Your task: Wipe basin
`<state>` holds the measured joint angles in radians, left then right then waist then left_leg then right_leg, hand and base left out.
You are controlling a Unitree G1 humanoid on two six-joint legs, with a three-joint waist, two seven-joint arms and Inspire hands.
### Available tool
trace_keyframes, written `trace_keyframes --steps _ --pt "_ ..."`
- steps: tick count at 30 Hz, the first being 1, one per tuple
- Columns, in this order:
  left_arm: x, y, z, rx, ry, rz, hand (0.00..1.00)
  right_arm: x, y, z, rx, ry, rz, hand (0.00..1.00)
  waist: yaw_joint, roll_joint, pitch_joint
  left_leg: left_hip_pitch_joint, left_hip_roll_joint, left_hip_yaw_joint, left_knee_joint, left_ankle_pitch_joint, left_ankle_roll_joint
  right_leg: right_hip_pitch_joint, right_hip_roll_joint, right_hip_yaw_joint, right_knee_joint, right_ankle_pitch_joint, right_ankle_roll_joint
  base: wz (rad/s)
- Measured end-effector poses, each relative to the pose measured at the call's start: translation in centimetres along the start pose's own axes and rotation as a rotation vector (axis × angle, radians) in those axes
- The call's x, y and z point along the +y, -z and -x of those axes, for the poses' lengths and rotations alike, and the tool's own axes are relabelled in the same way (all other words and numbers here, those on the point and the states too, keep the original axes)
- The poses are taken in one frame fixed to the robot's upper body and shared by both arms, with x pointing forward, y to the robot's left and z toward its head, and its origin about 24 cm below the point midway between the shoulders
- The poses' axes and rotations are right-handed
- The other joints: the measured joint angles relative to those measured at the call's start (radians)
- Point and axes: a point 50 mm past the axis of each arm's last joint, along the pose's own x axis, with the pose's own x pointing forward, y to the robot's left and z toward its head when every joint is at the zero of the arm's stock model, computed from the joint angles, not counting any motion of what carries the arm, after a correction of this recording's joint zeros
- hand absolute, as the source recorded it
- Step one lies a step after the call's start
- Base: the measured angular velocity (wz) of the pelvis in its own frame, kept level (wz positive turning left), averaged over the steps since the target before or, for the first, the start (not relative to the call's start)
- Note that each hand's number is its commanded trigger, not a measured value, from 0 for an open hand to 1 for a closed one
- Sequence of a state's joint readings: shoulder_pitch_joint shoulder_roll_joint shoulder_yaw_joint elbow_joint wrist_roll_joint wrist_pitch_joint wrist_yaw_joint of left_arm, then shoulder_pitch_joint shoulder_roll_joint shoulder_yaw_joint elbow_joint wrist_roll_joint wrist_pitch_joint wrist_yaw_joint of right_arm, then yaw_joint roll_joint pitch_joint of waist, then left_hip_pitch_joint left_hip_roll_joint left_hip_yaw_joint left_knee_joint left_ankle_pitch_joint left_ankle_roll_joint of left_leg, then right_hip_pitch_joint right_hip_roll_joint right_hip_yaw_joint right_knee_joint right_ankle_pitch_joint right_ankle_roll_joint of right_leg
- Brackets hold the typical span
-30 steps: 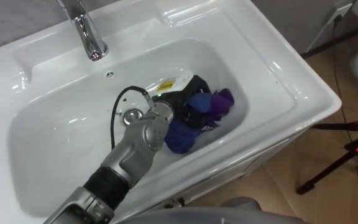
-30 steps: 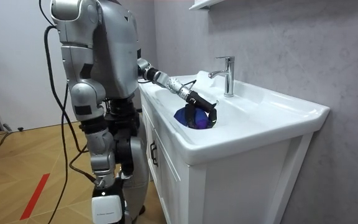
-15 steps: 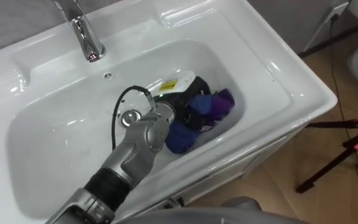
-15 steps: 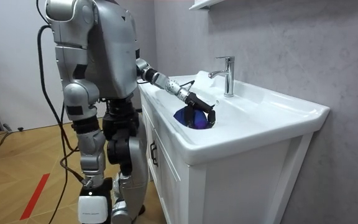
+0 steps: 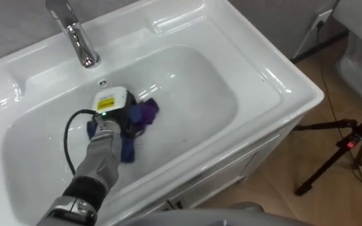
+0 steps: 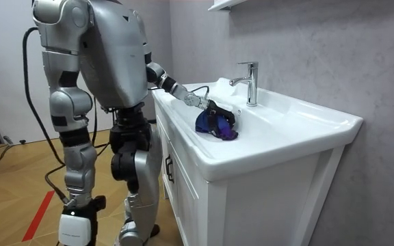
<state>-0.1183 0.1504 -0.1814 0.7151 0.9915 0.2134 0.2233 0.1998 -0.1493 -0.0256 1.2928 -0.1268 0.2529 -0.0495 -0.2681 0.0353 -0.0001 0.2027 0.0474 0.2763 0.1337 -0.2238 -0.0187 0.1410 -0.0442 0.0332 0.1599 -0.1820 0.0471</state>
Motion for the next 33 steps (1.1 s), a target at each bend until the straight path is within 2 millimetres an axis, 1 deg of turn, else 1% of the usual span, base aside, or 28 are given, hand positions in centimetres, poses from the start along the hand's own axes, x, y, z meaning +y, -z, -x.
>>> trace_keyframes --steps 2,5,7,8,11,12,14,18,20,23,26,28,31,33 --pt "-0.1 0.5 0.0 0.026 -0.002 0.023 1.0 -0.1 -0.1 0.0 -0.001 0.003 -0.017 0.0 0.002 0.001 0.0001 0.002 0.003 0.015 0.0 0.0 0.0 -0.007 0.004 0.017 0.009 0.0 0.0 -0.2" --pt "0.0 1.2 -0.5 0.085 0.002 0.121 1.0 -0.2 -0.5 0.1 -0.021 0.006 -0.043 0.0 0.001 0.002 -0.0001 0.002 0.011 0.024 -0.001 -0.004 -0.006 -0.015 0.012 0.024 0.011 0.009 -0.005 -0.15" --pt "-0.2 1.8 -0.6 0.128 0.01 0.198 1.0 -0.6 -0.7 0.1 -0.025 0.016 -0.063 0.0 0.005 0.01 -0.0038 0.002 0.014 0.029 -0.004 -0.003 -0.009 -0.019 0.019 0.038 0.011 0.013 -0.007 -0.18" --pt "-0.4 2.3 -0.6 0.164 0.019 0.264 1.0 -0.9 -0.7 0.1 -0.025 0.032 -0.08 0.0 0.005 0.017 -0.0035 0.008 0.019 0.039 -0.004 -0.003 -0.011 -0.02 0.025 0.048 0.011 0.017 -0.009 -0.23" --pt "-0.8 3.5 -0.6 0.261 0.04 0.439 1.0 -0.9 -0.3 0.0 -0.013 0.047 -0.088 0.0 0.003 0.022 -0.0042 0.026 0.031 0.046 -0.004 -0.004 -0.021 -0.005 0.037 0.049 0.011 0.021 -0.016 -0.12" --pt "-0.9 3.9 -0.6 0.297 0.045 0.518 1.0 -0.9 -0.1 0.0 -0.004 0.047 -0.106 0.0 0.003 0.024 -0.0038 0.033 0.034 0.047 -0.006 -0.003 -0.023 -0.001 0.04 0.049 0.011 0.021 -0.018 -0.05" --pt "-1.0 4.4 -0.6 0.345 0.05 0.619 1.0 -1.1 0.1 0.0 0.01 0.052 -0.134 0.0 0.003 0.026 -0.0042 0.036 0.036 0.047 -0.006 -0.003 -0.026 0.001 0.043 0.049 0.011 0.02 -0.021 0.0" --pt "-1.1 5.2 -0.7 0.41 0.067 0.756 1.0 -1.1 0.0 0.1 0.005 0.059 -0.156 0.0 0.005 0.025 -0.0042 0.038 0.039 0.047 -0.004 -0.002 -0.029 0.001 0.045 0.049 0.011 0.018 -0.024 0.0" --pt "-1.1 5.2 -0.8 0.419 0.074 0.781 1.0 -1.0 -0.1 0.1 0.0 0.057 -0.162 0.0 0.011 0.025 -0.0042 0.042 0.039 0.048 -0.004 -0.002 -0.029 0.001 0.046 0.049 0.011 0.018 -0.026 0.0" --pt "-1.2 5.5 -0.8 0.42 0.08 0.81 1.0 -0.8 -0.2 0.1 -0.005 0.054 -0.161 0.0 0.023 0.021 -0.0065 0.047 0.04 0.048 -0.005 -0.003 -0.031 0.004 0.047 0.049 0.011 0.015 -0.028 -0.01" --pt "-1.2 5.5 -0.8 0.409 0.083 0.814 1.0 -0.8 -0.1 0.1 -0.005 0.053 -0.163 0.0 0.031 0.021 -0.0071 0.048 0.04 0.048 -0.005 -0.003 -0.031 0.004 0.048 0.049 0.012 0.014 -0.028 0.0" --pt "-1.2 5.5 -0.8 0.405 0.089 0.817 1.0 -0.8 -0.1 0.1 -0.004 0.051 -0.17 0.0 0.037 0.023 -0.0095 0.049 0.041 0.046 -0.004 -0.003 -0.031 0.004 0.048 0.05 0.013 0.013 -0.029 -0.02" --pt "-1.6 5.7 -0.6 0.411 0.1 0.816 1.0 -0.7 0.1 0.1 0.011 0.046 -0.168 0.0 0.056 0.023 -0.0134 0.052 0.042 0.038 -0.004 -0.003 -0.032 0.01 0.05 0.052 0.012 0.013 -0.03 -0.01" --pt "-1.3 5.6 -0.7 0.405 0.094 0.817 1.0 -0.8 0.0 0.1 0.015 0.044 -0.171 0.0 0.067 0.025 -0.0147 0.052 0.042 0.038 -0.003 -0.002 -0.032 0.009 0.05 0.053 0.01 0.013 -0.03 0.0"
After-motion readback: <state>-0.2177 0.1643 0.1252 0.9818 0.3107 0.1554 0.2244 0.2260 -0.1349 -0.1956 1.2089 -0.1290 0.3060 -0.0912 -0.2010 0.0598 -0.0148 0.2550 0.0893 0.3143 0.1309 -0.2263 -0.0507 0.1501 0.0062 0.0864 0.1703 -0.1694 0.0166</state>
